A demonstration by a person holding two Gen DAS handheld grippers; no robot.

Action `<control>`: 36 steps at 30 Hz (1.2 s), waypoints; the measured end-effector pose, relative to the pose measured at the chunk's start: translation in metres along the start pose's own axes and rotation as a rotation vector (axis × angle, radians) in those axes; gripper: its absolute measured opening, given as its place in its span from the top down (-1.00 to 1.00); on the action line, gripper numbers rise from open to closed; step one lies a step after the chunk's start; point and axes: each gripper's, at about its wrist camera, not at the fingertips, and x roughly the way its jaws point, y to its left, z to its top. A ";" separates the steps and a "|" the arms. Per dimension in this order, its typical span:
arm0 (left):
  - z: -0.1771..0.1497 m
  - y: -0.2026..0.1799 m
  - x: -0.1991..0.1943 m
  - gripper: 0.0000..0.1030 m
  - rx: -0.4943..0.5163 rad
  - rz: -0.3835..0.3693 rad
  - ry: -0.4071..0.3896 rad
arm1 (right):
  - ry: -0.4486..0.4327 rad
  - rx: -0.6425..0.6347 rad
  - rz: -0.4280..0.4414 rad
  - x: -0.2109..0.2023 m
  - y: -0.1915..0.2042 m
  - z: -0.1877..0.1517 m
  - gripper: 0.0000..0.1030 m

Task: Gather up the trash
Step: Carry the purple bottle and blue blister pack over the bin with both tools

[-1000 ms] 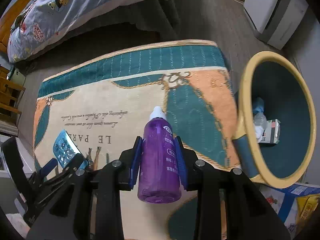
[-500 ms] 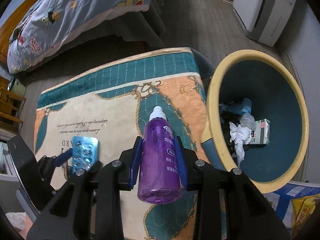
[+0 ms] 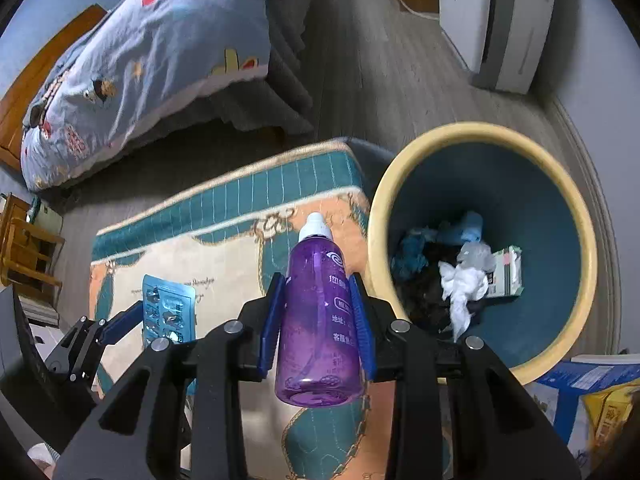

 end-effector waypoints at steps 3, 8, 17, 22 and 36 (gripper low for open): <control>0.007 -0.005 -0.006 -0.38 0.008 -0.008 -0.021 | -0.024 0.006 -0.001 -0.009 -0.005 0.004 0.38; 0.028 -0.017 -0.007 -0.38 0.006 -0.039 -0.044 | -0.046 0.029 0.008 -0.019 -0.017 0.008 0.38; 0.087 -0.050 -0.046 -0.38 0.150 -0.083 -0.121 | -0.120 0.098 -0.005 -0.047 -0.059 0.016 0.37; 0.084 -0.065 -0.017 -0.38 0.146 -0.127 -0.079 | -0.111 0.131 -0.023 -0.045 -0.083 0.011 0.38; 0.093 -0.119 0.023 -0.39 0.218 -0.183 -0.068 | -0.067 0.233 -0.110 -0.031 -0.135 0.002 0.37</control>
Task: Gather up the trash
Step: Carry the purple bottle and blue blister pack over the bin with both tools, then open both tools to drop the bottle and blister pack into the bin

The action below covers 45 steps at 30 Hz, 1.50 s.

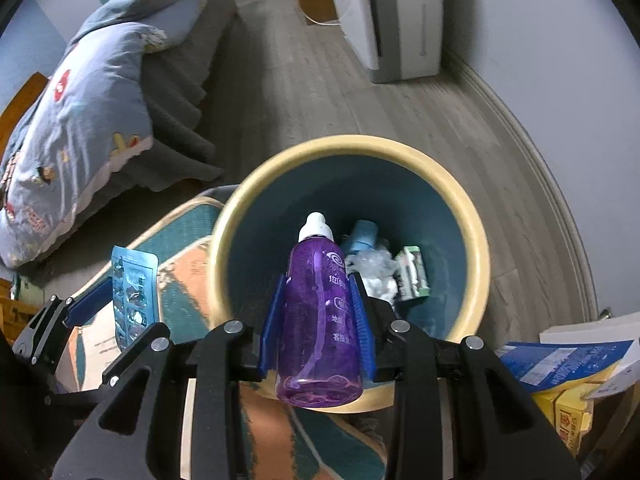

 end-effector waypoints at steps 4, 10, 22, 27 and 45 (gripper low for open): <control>0.003 -0.011 0.009 -0.39 0.012 -0.016 0.003 | 0.009 0.009 -0.034 0.004 -0.012 -0.001 0.37; 0.003 -0.027 0.023 -0.39 0.036 -0.032 0.014 | 0.015 0.047 -0.060 0.006 -0.031 -0.003 0.38; 0.008 -0.050 0.040 -0.39 0.068 -0.053 -0.009 | 0.004 0.120 -0.051 0.006 -0.054 -0.002 0.37; 0.007 -0.052 0.043 -0.39 0.076 -0.049 -0.016 | 0.007 0.145 -0.040 0.008 -0.058 -0.002 0.37; 0.009 -0.043 0.036 -0.80 0.069 -0.022 -0.047 | 0.013 0.141 -0.023 0.014 -0.050 0.000 0.37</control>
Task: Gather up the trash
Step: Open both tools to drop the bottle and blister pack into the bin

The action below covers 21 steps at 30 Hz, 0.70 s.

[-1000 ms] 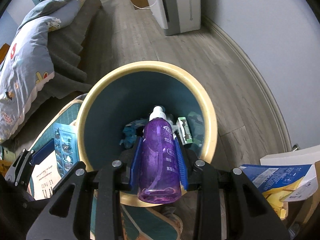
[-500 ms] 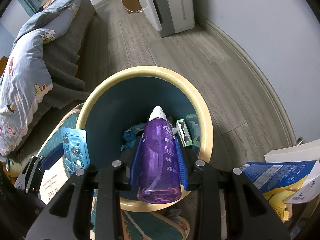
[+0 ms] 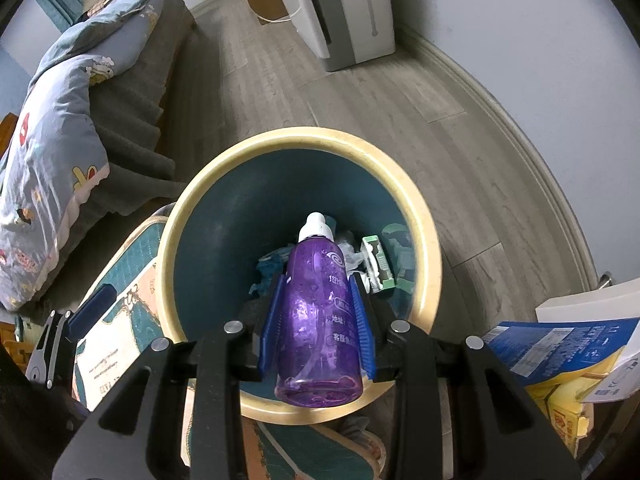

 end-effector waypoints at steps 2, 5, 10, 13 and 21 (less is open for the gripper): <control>-0.001 0.003 -0.002 -0.80 -0.006 0.003 0.000 | -0.007 -0.002 0.019 0.000 0.003 0.001 0.37; -0.002 0.007 -0.004 -0.80 -0.012 0.007 0.001 | -0.040 0.007 0.034 -0.005 0.005 0.002 0.05; -0.004 0.012 -0.009 -0.80 -0.014 0.016 0.003 | -0.068 0.009 0.020 -0.011 0.006 0.003 -0.17; -0.005 0.013 -0.013 -0.80 -0.007 0.024 0.001 | -0.066 -0.002 0.005 -0.012 0.007 0.002 -0.26; -0.016 0.012 -0.045 -0.82 0.016 0.046 -0.014 | -0.149 -0.048 0.002 -0.051 0.015 -0.011 -0.72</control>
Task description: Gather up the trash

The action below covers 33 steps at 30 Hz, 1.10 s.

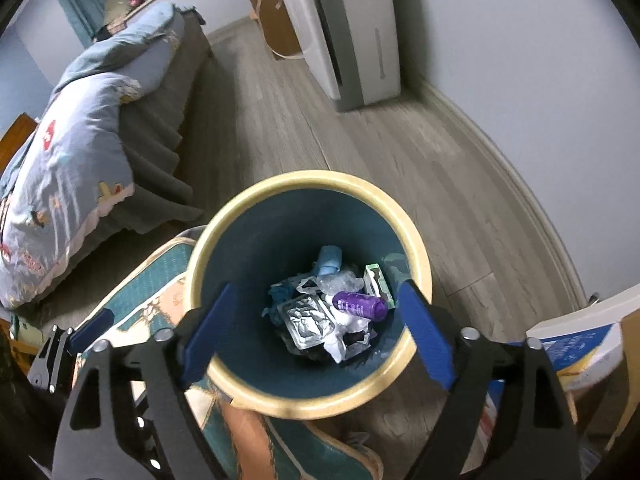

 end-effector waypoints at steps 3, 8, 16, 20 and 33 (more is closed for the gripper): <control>-0.003 0.002 -0.021 -0.86 -0.008 0.010 -0.014 | -0.034 -0.020 0.009 -0.024 0.006 -0.010 -0.89; -0.010 0.005 -0.059 -0.89 -0.023 0.028 -0.034 | -0.066 -0.017 0.040 -0.058 0.015 -0.030 -0.89; -0.029 0.016 -0.108 -0.90 -0.100 0.061 -0.052 | -0.097 -0.077 0.009 -0.099 0.027 -0.074 -0.89; -0.042 0.023 -0.131 -0.90 -0.162 0.079 -0.048 | -0.104 -0.065 0.019 -0.108 0.028 -0.086 -0.89; -0.067 0.036 -0.164 -0.90 -0.222 0.087 -0.077 | -0.116 -0.087 0.021 -0.116 0.048 -0.108 -0.89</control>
